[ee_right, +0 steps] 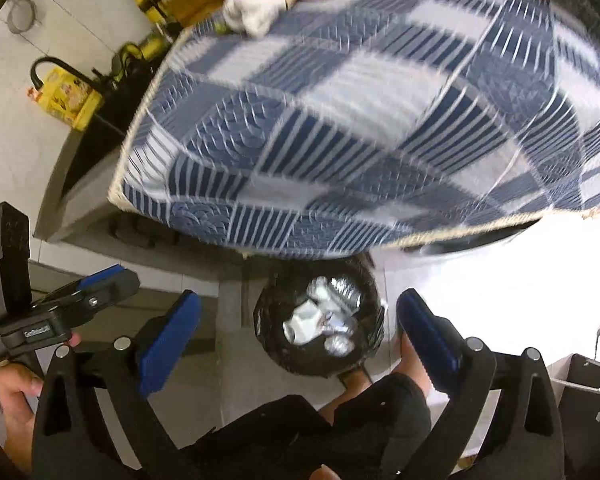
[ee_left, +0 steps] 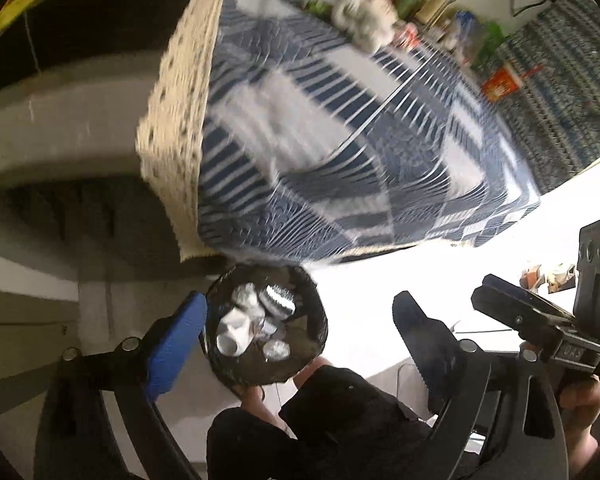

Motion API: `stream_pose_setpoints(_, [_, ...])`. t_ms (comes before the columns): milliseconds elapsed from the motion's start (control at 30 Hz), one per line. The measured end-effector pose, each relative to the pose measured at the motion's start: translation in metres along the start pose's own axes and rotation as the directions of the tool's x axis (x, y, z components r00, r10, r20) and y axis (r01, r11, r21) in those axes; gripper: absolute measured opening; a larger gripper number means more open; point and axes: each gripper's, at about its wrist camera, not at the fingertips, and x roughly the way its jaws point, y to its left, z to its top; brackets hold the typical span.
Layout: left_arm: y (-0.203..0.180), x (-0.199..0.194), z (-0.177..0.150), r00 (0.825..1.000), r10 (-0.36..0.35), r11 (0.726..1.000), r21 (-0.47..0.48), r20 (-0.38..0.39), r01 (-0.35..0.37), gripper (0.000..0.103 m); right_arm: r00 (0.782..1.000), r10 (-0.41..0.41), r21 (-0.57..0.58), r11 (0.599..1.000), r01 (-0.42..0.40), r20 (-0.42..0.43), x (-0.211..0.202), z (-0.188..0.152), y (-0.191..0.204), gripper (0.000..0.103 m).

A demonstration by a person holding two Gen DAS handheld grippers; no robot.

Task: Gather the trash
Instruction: 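Raise both tools back up toward the remaining trash on the counter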

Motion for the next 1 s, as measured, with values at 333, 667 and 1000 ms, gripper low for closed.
stream_pose_setpoints(333, [-0.033, -0.048, 0.029, 0.992, -0.032, 0.995, 0.096, 0.124, 0.02, 0.096, 0.984, 0.0, -0.047, 0.999, 0.009, 0.181, -0.06, 0.029, 0.007, 0.098])
stream_pose_setpoints(667, [-0.052, -0.067, 0.064, 0.979, -0.062, 0.994, 0.104, 0.192, 0.043, 0.096, 0.955, 0.038, -0.113, 0.994, -0.005, 0.293, -0.101, 0.077, -0.001, 0.098])
stream_pose_setpoints(1000, [-0.074, -0.064, 0.11, 0.971, -0.024, 0.997, 0.077, 0.238, 0.006, 0.095, 0.934, 0.131, -0.195, 0.978, -0.068, 0.332, -0.11, 0.136, -0.025, 0.098])
